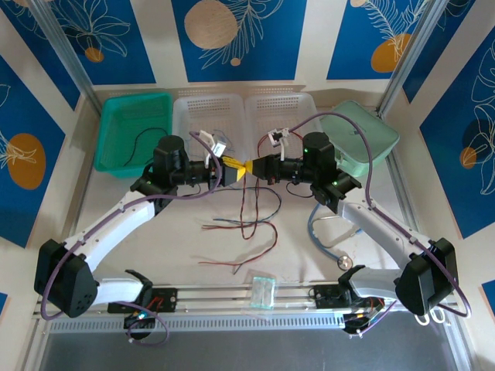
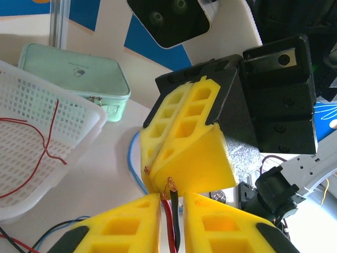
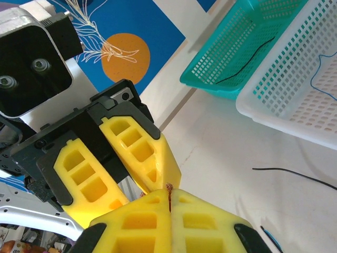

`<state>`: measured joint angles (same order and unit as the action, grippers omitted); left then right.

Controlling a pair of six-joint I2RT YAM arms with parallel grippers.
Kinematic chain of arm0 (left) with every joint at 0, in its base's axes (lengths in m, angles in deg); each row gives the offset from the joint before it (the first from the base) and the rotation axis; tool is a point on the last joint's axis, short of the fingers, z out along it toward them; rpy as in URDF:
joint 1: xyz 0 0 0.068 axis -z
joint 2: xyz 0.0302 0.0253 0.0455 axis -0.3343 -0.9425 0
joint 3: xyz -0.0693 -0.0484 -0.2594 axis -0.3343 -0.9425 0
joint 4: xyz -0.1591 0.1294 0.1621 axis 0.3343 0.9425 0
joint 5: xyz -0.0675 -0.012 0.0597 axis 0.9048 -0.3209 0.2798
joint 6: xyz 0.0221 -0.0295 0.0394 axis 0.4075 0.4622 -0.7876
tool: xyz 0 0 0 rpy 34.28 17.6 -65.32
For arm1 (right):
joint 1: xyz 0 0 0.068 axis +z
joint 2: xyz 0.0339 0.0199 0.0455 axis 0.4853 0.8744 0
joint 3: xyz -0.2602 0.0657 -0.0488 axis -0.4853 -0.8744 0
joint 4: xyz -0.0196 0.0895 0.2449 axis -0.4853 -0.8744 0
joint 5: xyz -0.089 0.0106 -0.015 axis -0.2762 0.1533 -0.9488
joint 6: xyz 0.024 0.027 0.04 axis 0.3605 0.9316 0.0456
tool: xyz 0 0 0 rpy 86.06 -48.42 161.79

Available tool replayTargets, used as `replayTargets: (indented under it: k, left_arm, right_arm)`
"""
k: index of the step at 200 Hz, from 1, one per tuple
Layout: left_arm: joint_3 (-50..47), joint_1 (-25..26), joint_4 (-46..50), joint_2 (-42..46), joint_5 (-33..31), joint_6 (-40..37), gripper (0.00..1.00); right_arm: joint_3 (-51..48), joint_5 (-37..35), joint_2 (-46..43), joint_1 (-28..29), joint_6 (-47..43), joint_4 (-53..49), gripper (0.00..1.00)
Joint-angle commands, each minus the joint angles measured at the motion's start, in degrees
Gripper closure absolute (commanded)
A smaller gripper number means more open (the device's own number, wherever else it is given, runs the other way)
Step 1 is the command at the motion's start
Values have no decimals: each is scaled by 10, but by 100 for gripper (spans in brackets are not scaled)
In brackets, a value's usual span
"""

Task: Untangle the cables

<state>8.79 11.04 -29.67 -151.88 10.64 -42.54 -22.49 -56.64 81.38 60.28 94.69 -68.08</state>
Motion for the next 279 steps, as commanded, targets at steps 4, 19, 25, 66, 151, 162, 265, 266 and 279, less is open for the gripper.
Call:
replayTargets:
  k: [4, 19, 25, 66, 151, 162, 265, 266, 279]
  left_arm:
    - [4, 5, -36, 5, -1, 7, 81]
    - [4, 5, -39, 4, -1, 9, 81]
    - [4, 4, -40, 2, -1, 9, 81]
    - [0, 5, -52, -2, -1, 16, 91]
    - [-22, -4, -51, 29, -61, 16, 100]
    - [-24, -6, -51, 32, -66, 19, 100]
    - [-55, -7, -84, 46, -146, 64, 100]
    - [-55, -7, -84, 46, -146, 64, 100]
    - [-62, -6, -90, 48, -140, 65, 92]
  right_arm:
    - [-3, 6, -3, 0, -6, -9, 100]
    - [-2, 9, -2, 1, -6, -10, 100]
    - [-2, 10, -2, 1, -6, -9, 100]
    - [1, 14, -2, 4, -8, -12, 100]
    - [-4, -24, -20, -11, -13, -34, 100]
    - [-5, -35, -22, -14, -13, -40, 100]
    - [-8, -92, -14, -14, 39, -26, 100]
    - [-7, -92, -14, -14, 39, -26, 100]
    - [1, -88, -10, -14, 40, -30, 100]
